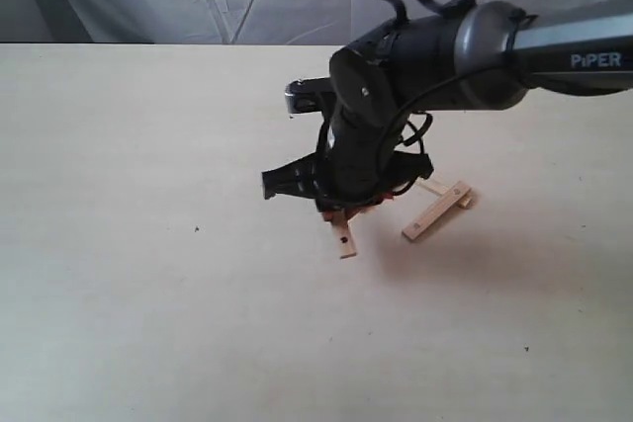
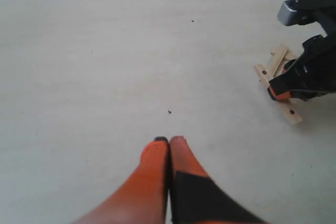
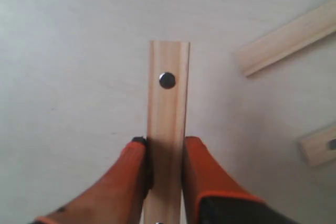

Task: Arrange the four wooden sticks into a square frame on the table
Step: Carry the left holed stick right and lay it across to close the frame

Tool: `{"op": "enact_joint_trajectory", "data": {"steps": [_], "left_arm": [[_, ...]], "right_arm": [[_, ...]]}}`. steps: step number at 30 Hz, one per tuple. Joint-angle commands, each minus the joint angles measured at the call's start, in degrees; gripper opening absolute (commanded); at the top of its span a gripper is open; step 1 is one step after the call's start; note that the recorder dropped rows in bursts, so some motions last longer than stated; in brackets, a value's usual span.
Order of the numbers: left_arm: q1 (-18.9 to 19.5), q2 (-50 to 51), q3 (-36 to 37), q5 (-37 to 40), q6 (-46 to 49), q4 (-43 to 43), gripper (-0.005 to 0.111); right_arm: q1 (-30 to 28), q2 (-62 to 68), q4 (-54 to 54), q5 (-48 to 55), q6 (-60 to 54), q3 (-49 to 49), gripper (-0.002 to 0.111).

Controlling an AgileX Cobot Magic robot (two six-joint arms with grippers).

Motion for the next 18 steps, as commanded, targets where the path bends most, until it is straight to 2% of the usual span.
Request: {"op": "enact_joint_trajectory", "data": {"steps": [1, 6, 9, 15, 18], "left_arm": [[0.29, -0.28, 0.33, -0.45, 0.12, 0.24, 0.0], [0.29, -0.28, 0.33, -0.45, 0.12, 0.24, 0.0], [0.29, -0.28, 0.33, -0.45, 0.12, 0.24, 0.0], [0.29, -0.28, 0.33, -0.45, 0.22, 0.24, 0.0], [0.29, -0.28, 0.33, -0.45, 0.22, 0.24, 0.0]], "right_arm": [[-4.18, -1.14, -4.06, 3.94, -8.46, 0.13, 0.0], [-8.46, -0.5, -7.89, 1.64, -16.7, 0.13, 0.0], [-8.79, 1.8, -8.46, 1.56, -19.59, 0.13, 0.0], [-8.79, 2.98, -5.36, 1.29, -32.78, 0.13, 0.0], [-8.79, 3.35, -5.0, 1.29, -33.92, 0.13, 0.0]]}}
